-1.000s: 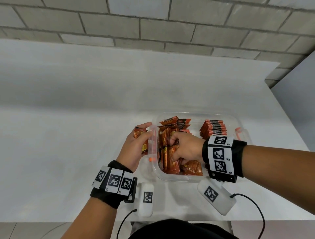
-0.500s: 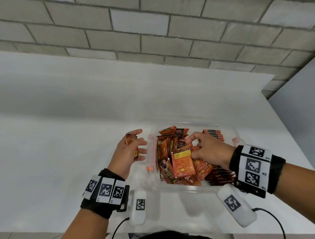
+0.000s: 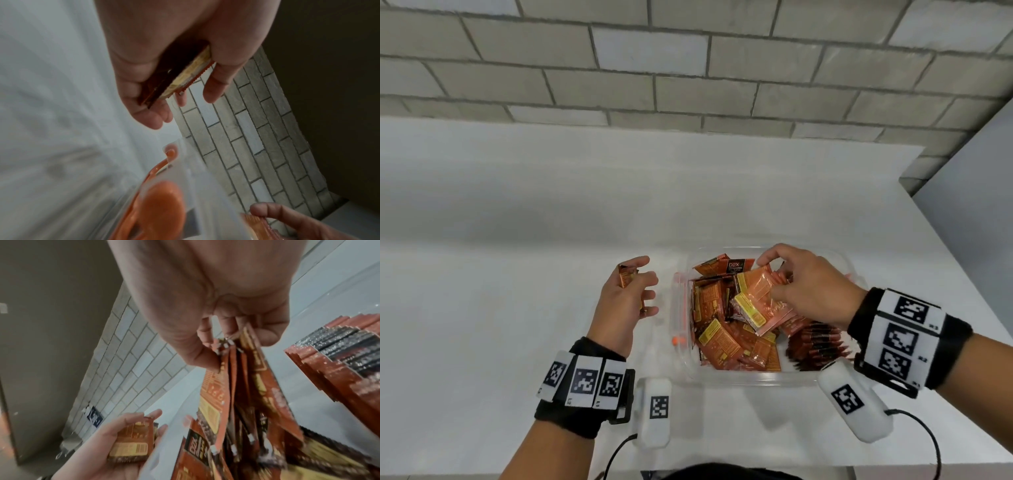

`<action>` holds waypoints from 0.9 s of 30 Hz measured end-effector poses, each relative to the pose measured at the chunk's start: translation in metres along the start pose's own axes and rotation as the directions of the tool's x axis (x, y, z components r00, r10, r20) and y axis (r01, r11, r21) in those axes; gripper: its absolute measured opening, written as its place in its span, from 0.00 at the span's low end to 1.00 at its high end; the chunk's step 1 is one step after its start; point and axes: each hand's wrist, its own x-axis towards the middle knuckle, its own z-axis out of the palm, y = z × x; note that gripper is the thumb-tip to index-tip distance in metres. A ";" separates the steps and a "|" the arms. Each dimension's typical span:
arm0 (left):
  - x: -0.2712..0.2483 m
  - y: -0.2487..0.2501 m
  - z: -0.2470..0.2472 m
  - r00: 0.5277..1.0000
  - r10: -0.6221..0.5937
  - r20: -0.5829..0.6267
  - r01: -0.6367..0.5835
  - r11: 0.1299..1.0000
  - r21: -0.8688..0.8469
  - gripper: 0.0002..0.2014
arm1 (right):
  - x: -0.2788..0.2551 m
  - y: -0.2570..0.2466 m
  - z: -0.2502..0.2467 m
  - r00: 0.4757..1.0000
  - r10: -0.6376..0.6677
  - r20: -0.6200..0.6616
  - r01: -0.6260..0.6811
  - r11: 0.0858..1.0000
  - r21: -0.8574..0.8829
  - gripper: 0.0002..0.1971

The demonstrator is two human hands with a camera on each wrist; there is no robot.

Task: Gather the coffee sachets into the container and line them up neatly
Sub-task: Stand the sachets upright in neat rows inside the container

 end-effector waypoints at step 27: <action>-0.006 0.041 0.070 0.749 -0.109 0.653 0.383 0.876 -0.294 0.12 | 0.013 -0.047 -0.001 0.955 -0.268 -0.126 0.294 0.909 0.296 0.22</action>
